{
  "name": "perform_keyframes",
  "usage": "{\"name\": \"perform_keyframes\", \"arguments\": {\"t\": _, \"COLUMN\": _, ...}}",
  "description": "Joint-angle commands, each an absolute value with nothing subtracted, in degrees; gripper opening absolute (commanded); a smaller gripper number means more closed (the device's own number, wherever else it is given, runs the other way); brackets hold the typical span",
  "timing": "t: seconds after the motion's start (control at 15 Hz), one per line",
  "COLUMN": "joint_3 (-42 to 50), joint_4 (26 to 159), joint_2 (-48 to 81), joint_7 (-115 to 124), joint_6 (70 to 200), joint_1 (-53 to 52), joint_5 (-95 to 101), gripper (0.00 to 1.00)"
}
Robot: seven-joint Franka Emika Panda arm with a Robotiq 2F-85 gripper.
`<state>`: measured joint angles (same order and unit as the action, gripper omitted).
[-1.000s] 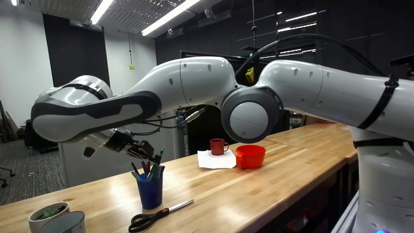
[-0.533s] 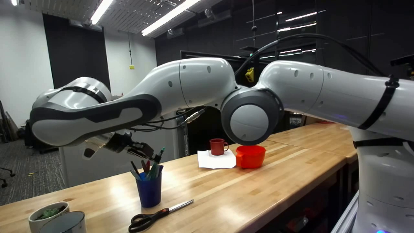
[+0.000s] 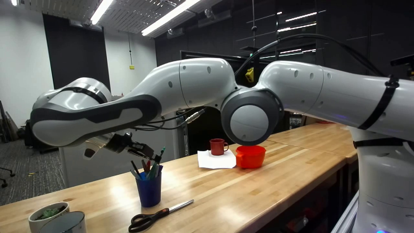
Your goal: Lift the pencil from the table and put it in the blue cup
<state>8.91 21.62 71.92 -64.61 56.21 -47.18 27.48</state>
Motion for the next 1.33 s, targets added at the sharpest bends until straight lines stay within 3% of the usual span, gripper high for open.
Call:
{"name": "perform_keyframes", "arguments": {"t": 0.0, "joint_3": 8.8, "joint_4": 20.7, "joint_2": 72.4, "joint_7": -64.7, "joint_6": 55.9, "joint_1": -47.1, "joint_5": 27.5, "gripper": 0.18}}
{"name": "perform_keyframes", "arguments": {"t": 0.07, "joint_3": 8.8, "joint_4": 20.7, "joint_2": 72.4, "joint_7": -64.8, "joint_6": 55.9, "joint_1": -47.1, "joint_5": 27.4, "gripper": 0.39}}
{"name": "perform_keyframes", "arguments": {"t": 0.27, "joint_3": 8.8, "joint_4": 20.7, "joint_2": 72.3, "joint_7": -65.0, "joint_6": 55.8, "joint_1": -47.0, "joint_5": 27.5, "gripper": 0.54}}
{"name": "perform_keyframes", "arguments": {"t": 0.67, "joint_3": 8.8, "joint_4": 20.6, "joint_2": 72.0, "joint_7": -65.2, "joint_6": 55.9, "joint_1": -46.8, "joint_5": 27.5, "gripper": 0.97}}
{"name": "perform_keyframes", "arguments": {"t": 1.27, "joint_3": 3.6, "joint_4": 22.5, "joint_2": 67.5, "joint_7": -73.4, "joint_6": 60.4, "joint_1": -42.6, "joint_5": 20.8, "gripper": 1.00}}
